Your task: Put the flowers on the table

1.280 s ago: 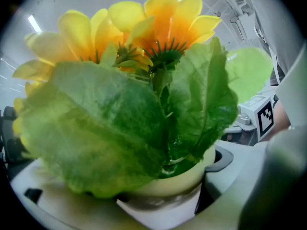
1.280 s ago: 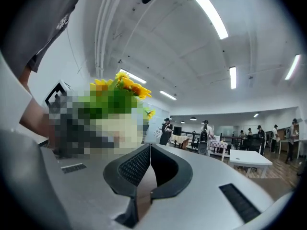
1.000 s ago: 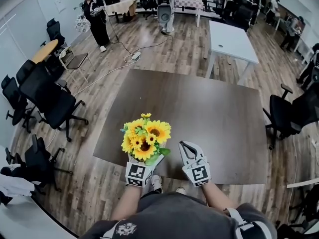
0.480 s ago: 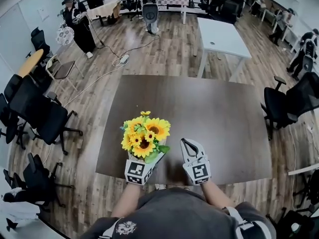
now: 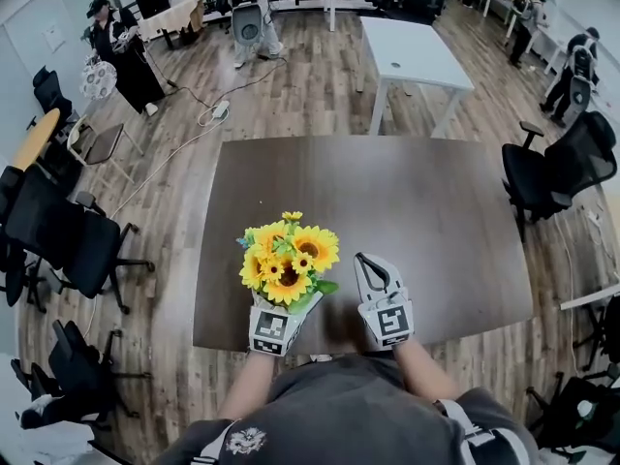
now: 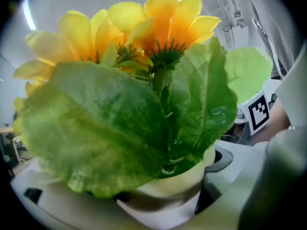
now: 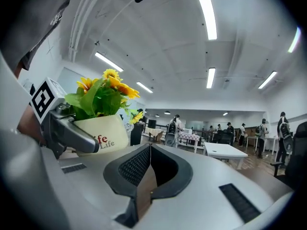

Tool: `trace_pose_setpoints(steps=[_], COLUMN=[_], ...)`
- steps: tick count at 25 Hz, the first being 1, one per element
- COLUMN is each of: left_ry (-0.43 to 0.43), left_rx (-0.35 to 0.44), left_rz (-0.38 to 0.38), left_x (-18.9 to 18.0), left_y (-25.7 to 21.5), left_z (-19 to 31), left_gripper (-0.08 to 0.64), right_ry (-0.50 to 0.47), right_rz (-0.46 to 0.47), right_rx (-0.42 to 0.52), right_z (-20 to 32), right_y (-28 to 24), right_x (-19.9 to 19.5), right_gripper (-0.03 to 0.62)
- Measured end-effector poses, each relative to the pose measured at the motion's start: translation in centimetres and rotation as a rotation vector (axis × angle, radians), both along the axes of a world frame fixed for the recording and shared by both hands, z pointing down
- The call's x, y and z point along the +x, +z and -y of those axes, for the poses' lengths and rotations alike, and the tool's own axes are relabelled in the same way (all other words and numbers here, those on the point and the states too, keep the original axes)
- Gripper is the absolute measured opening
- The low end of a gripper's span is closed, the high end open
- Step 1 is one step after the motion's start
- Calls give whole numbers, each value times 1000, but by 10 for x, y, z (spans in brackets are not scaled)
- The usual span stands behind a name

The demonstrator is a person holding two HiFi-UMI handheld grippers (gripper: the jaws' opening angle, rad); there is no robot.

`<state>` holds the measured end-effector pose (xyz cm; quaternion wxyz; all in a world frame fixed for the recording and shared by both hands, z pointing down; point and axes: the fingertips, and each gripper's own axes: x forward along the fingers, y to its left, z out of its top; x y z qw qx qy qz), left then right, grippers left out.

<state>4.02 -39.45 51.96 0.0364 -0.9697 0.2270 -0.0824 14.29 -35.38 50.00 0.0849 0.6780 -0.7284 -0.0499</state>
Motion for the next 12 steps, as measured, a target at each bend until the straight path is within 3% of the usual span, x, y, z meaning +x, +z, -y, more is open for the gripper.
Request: trace_pose_setpoints(steps=[4, 8, 12], left_ry=[10, -16, 18], left_rx=[40, 11, 26], left_rz=[33, 41, 73], left_x=[0, 1, 11], left_y=[9, 11, 35], left_z=[1, 11, 5], left_gripper=[557, 557, 557], right_ry=[7, 11, 21], right_rz=[12, 16, 40], right_rx=[-18, -66, -85], right_z=[5, 5, 8], right_y=[4, 22, 35], right_x=[-2, 2, 15], right_gripper=[23, 23, 23])
